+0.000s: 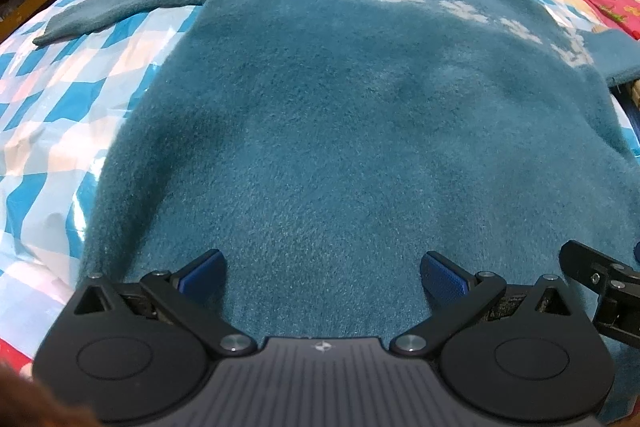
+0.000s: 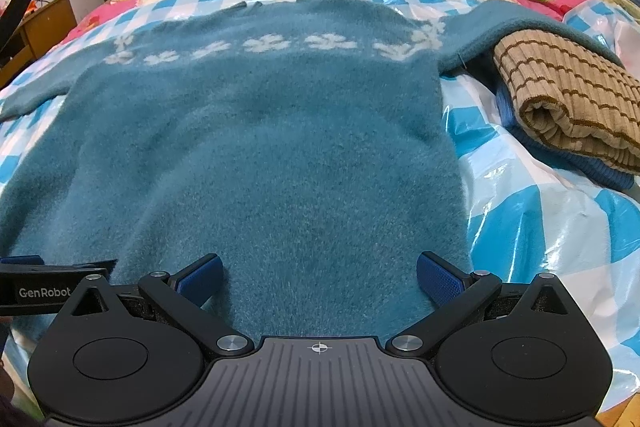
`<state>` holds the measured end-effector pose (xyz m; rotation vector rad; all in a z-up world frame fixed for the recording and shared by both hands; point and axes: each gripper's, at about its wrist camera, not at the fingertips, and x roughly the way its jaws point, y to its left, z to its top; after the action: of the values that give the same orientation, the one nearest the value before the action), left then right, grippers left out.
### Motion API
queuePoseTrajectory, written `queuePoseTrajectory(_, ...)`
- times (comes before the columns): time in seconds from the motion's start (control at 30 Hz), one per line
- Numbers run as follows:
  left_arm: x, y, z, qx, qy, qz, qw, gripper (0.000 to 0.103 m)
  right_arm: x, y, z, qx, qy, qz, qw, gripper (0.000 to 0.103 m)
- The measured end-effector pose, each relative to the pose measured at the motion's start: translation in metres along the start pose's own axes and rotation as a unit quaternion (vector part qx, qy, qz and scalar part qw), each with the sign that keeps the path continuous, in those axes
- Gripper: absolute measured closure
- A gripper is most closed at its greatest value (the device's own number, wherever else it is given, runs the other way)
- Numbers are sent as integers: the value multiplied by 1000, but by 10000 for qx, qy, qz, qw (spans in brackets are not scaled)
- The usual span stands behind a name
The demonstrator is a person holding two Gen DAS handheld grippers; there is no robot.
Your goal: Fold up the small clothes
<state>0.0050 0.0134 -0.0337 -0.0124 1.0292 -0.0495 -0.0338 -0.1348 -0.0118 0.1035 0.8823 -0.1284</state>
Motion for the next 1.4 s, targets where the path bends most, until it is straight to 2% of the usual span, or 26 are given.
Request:
queuePoseTrajectory(0.53,-7,-1,1,8,104,1,9999,0,-1,0,-1,2,-7,28,10000,0)
queuePoseTrajectory(0.83,-24,-9,0,301,-65,-26,9995,0,-5,-1,0,42,-52,97,9999,0)
queuePoseTrajectory(1.4,-24,-9,2,293,-59,-69,9995,0,-4,-4,0,85,-23,148,9999,0)
